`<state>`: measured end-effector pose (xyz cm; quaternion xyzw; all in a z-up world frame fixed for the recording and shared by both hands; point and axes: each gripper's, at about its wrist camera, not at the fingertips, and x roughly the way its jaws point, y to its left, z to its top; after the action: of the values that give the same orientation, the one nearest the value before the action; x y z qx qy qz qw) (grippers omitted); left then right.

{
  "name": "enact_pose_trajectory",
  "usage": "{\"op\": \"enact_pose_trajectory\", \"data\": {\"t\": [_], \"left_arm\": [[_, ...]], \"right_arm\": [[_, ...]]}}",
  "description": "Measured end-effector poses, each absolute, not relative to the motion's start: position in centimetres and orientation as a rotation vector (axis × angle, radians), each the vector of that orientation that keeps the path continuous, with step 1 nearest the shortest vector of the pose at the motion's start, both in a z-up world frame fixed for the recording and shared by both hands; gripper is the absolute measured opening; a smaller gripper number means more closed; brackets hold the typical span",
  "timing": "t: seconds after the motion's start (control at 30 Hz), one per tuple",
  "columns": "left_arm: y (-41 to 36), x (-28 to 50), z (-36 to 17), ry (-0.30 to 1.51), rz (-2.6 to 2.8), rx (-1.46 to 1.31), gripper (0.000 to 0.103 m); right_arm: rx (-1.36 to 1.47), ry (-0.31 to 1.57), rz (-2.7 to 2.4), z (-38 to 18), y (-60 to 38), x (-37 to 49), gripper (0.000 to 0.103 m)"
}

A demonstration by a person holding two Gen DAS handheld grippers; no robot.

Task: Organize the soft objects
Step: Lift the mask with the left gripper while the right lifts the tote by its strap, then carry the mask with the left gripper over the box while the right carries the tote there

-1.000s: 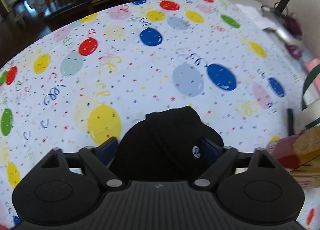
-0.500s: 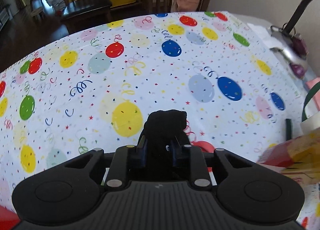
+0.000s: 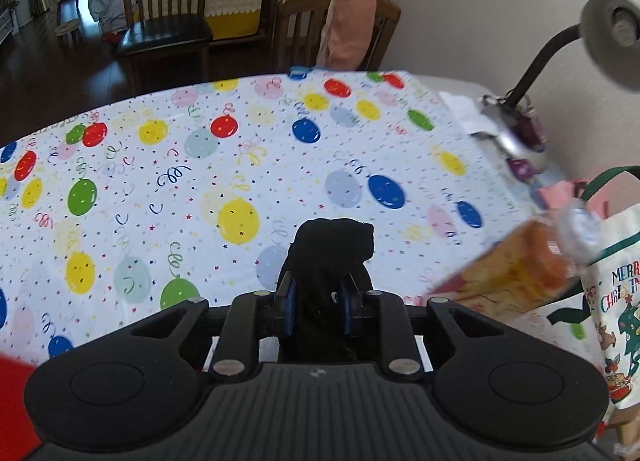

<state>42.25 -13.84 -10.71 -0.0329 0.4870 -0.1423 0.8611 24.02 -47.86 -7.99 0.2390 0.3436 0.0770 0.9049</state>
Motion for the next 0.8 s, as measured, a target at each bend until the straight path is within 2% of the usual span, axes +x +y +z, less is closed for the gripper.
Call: {"op": "enact_pose_trajectory", "data": {"t": [0.4,0.8], "left_arm": [[-9.3,35.3,-4.4,0.978,-0.335,-0.116,0.021],[1.5,29.5,0.1,0.922,-0.285,-0.168,0.021]], "right_arm": [[0.468,0.700,0.300,-4.4,-41.4,21.6,0.004],[0.410,0.702,0.495,-1.7,-29.6,22.7,0.004]]}}
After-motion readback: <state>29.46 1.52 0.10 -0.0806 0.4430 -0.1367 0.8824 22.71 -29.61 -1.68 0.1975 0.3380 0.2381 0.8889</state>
